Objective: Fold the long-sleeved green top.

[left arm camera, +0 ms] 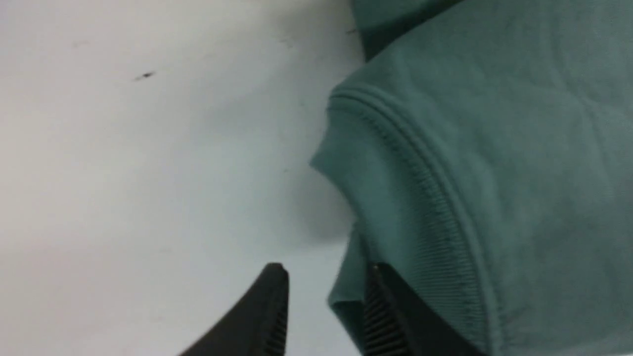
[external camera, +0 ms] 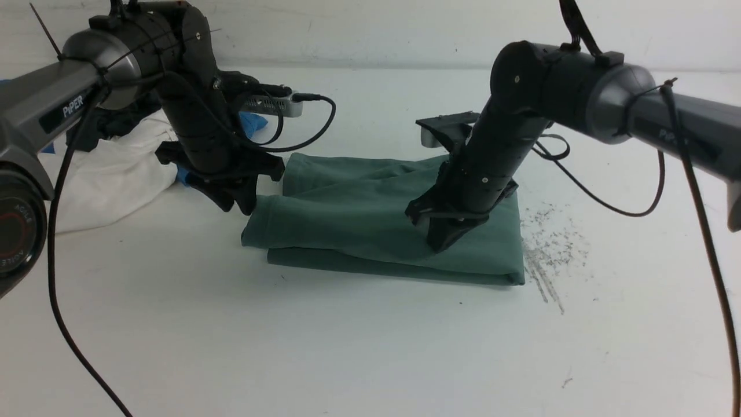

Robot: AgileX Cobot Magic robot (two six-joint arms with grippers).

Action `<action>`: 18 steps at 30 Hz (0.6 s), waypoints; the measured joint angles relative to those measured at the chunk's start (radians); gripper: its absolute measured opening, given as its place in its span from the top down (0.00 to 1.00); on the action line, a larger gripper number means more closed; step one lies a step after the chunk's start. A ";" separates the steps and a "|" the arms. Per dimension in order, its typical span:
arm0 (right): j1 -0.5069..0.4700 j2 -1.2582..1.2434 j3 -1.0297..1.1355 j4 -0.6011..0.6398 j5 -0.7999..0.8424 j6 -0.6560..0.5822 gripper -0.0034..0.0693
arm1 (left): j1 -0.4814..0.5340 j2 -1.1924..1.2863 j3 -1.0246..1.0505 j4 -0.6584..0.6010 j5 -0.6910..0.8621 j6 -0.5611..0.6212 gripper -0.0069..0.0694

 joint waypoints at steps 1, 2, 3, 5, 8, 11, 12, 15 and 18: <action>0.000 -0.021 0.000 -0.032 0.000 0.027 0.95 | 0.000 -0.007 0.000 0.046 0.000 -0.022 0.53; 0.000 -0.039 -0.001 -0.059 0.000 0.050 0.95 | 0.000 -0.016 0.001 0.076 0.000 -0.046 0.50; -0.002 -0.059 -0.001 -0.088 0.000 0.073 0.95 | 0.000 -0.029 0.001 0.099 0.000 -0.072 0.50; -0.011 -0.099 -0.002 -0.146 0.001 0.124 0.95 | 0.000 -0.072 0.002 0.104 0.001 -0.117 0.55; -0.028 -0.119 -0.004 -0.171 0.003 0.155 0.95 | -0.003 -0.117 0.002 0.052 0.002 -0.122 0.67; -0.065 -0.112 -0.006 -0.160 0.004 0.172 0.95 | -0.040 -0.150 0.001 -0.064 0.003 -0.059 0.88; -0.072 -0.102 -0.006 -0.155 0.005 0.174 0.95 | -0.056 -0.142 0.001 -0.094 0.002 -0.035 0.89; -0.084 -0.065 -0.006 -0.146 0.005 0.187 0.95 | -0.091 -0.103 0.001 -0.121 0.001 -0.014 0.91; -0.090 -0.001 -0.006 -0.145 0.005 0.224 0.95 | -0.119 -0.008 0.001 -0.111 -0.001 -0.002 0.91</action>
